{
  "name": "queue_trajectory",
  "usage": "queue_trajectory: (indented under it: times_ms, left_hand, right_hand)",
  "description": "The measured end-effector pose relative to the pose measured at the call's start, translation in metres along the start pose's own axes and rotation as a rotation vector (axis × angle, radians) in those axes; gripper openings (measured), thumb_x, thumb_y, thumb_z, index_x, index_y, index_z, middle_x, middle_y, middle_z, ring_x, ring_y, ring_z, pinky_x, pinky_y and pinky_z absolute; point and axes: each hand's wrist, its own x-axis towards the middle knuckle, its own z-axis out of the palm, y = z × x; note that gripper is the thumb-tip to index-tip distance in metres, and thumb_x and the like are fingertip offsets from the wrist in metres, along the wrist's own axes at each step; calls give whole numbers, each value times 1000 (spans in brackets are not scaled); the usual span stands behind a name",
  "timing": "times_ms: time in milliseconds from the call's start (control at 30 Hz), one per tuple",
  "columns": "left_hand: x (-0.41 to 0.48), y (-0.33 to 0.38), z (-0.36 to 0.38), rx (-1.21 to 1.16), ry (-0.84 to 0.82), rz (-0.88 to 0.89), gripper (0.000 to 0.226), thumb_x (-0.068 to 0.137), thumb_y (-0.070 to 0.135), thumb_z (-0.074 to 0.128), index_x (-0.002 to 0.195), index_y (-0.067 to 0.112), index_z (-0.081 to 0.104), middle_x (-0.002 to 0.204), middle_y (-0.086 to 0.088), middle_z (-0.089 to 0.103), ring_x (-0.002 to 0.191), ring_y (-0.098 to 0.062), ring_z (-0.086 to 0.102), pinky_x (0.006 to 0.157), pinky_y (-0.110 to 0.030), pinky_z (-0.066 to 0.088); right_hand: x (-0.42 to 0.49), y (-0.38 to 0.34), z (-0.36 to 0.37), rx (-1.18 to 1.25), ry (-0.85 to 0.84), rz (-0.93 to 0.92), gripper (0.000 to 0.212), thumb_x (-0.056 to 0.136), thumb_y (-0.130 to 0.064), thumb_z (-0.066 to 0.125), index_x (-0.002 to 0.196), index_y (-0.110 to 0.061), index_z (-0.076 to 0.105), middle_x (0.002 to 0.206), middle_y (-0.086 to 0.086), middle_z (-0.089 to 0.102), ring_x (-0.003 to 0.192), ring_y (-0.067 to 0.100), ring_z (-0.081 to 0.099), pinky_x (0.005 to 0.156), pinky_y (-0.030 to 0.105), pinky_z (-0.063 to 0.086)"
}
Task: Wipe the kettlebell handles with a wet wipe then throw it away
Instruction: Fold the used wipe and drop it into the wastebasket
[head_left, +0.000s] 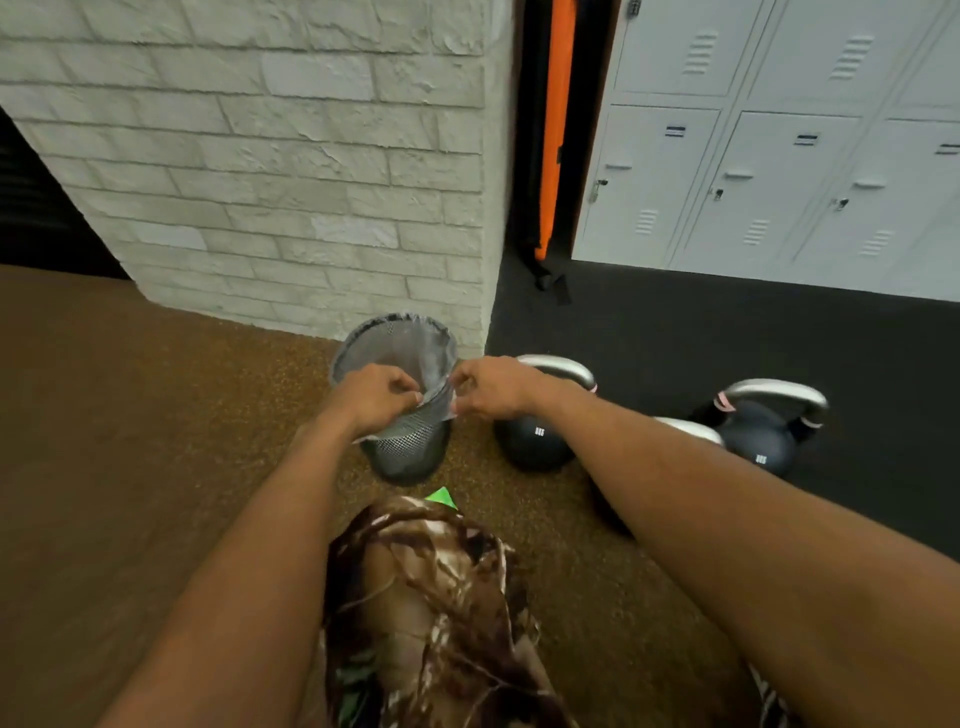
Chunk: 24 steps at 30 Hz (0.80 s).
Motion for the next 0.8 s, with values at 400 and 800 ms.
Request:
queue_trajectory:
  times_ms: [400, 800]
  left_hand:
    - [-69, 75, 6, 155, -66, 118, 29, 93, 44, 64, 119, 33, 69, 119, 3, 71, 100, -16, 65, 93, -39, 52]
    - [29, 99, 60, 415, -33, 58, 50, 92, 57, 56, 135, 31, 53, 135, -5, 62, 124, -32, 57, 97, -47, 50]
  right_hand:
    - [-86, 6, -2, 43, 91, -12, 46, 91, -36, 65, 133, -21, 56, 125, 5, 65, 112, 25, 61, 98, 41, 48]
    - [-38, 130, -13, -4, 135, 140, 58, 90, -41, 64, 142, -27, 44, 128, 2, 62, 116, 24, 57, 94, 37, 44]
